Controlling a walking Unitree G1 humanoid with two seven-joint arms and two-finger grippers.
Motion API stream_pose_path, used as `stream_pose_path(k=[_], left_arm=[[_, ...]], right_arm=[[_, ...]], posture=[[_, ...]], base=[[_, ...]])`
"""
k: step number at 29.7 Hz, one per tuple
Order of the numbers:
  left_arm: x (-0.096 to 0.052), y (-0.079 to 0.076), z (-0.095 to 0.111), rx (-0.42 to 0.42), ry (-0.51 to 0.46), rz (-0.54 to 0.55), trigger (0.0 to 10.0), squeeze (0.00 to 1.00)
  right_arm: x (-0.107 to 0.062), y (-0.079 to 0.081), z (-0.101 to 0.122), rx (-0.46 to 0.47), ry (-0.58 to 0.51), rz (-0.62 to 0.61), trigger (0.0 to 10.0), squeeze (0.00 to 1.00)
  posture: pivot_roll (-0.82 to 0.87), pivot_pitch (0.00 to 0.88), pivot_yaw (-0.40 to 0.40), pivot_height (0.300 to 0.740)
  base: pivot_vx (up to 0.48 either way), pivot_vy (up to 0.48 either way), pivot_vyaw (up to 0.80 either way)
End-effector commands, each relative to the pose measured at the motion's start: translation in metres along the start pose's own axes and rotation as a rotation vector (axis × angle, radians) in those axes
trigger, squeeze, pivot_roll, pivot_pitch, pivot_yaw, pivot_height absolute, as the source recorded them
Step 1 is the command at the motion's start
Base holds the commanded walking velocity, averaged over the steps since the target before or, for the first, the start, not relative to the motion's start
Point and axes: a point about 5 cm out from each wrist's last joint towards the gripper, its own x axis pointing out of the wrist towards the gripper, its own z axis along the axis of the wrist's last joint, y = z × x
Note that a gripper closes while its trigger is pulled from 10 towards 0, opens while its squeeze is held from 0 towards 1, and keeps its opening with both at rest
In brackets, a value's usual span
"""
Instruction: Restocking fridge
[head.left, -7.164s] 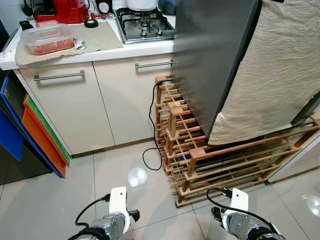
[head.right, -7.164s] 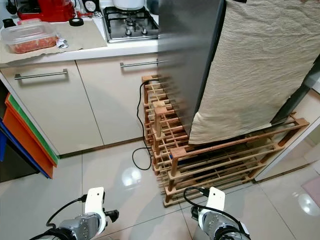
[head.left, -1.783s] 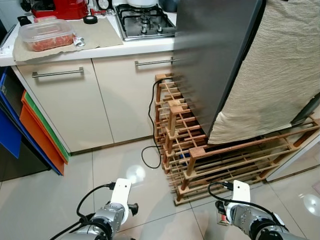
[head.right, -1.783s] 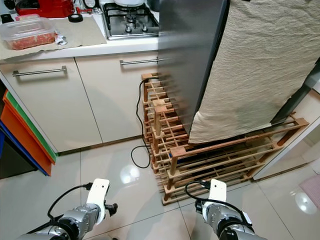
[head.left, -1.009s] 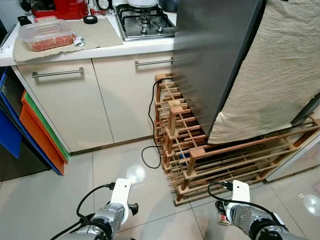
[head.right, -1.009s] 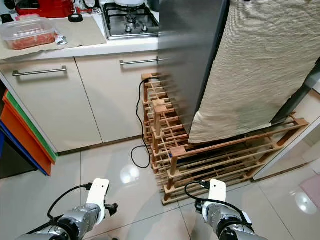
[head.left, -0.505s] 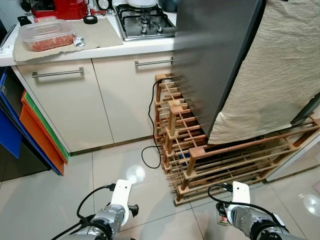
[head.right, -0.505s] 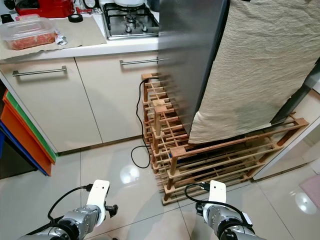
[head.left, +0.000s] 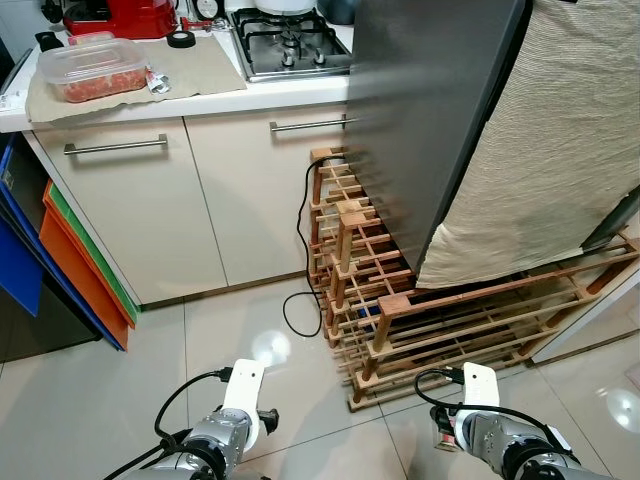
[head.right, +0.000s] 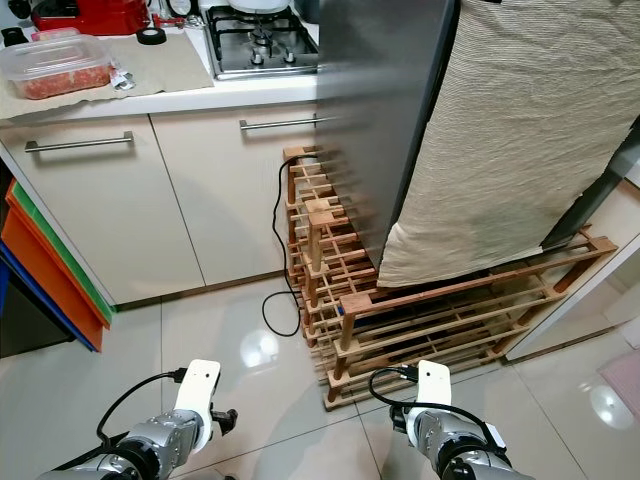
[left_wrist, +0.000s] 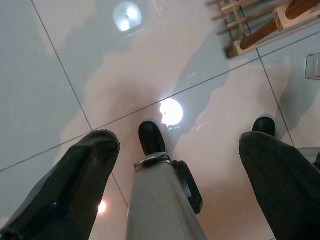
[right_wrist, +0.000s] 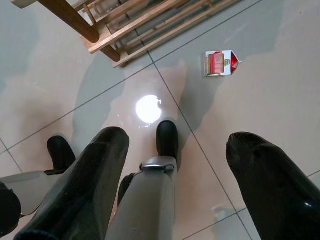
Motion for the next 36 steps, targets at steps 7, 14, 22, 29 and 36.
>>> stream_pose_path(k=[7,14,22,29,36], left_arm=[[0.0004,-0.0048,-0.0073,-0.315,0.025,0.008,10.0,0.00],[0.0003,-0.0034,-0.0055,-0.242,0.020,-0.001,10.0,0.00],[0.0003,-0.0032,-0.0039,-0.239,0.016,0.003,10.0,0.00],[0.0002,-0.0027,-0.0023,-0.215,0.013,0.005,10.0,0.00],[0.0002,-0.0025,-0.0014,-0.204,0.010,0.007,10.0,0.00]], right_arm=[[0.0003,0.0022,-0.0022,0.181,0.006,0.006,10.0,0.00],[0.0004,0.0030,-0.0017,0.195,-0.001,0.011,10.0,0.00],[0.0003,0.0033,-0.0004,0.201,-0.003,0.012,10.0,0.00],[0.0000,0.0021,0.0016,0.170,-0.009,0.004,10.0,0.00],[0.0000,0.0020,0.0022,0.181,-0.011,-0.002,10.0,0.00]], posture=[[0.05,0.000,-0.022,0.740],[0.05,0.000,-0.019,0.740],[0.05,0.000,-0.017,0.740],[0.05,0.000,-0.015,0.740],[0.05,0.000,-0.015,0.740]], base=[[0.000,0.000,0.00],[0.000,0.000,0.00],[0.000,0.000,0.00],[0.000,0.000,0.00],[0.000,0.000,0.00]])
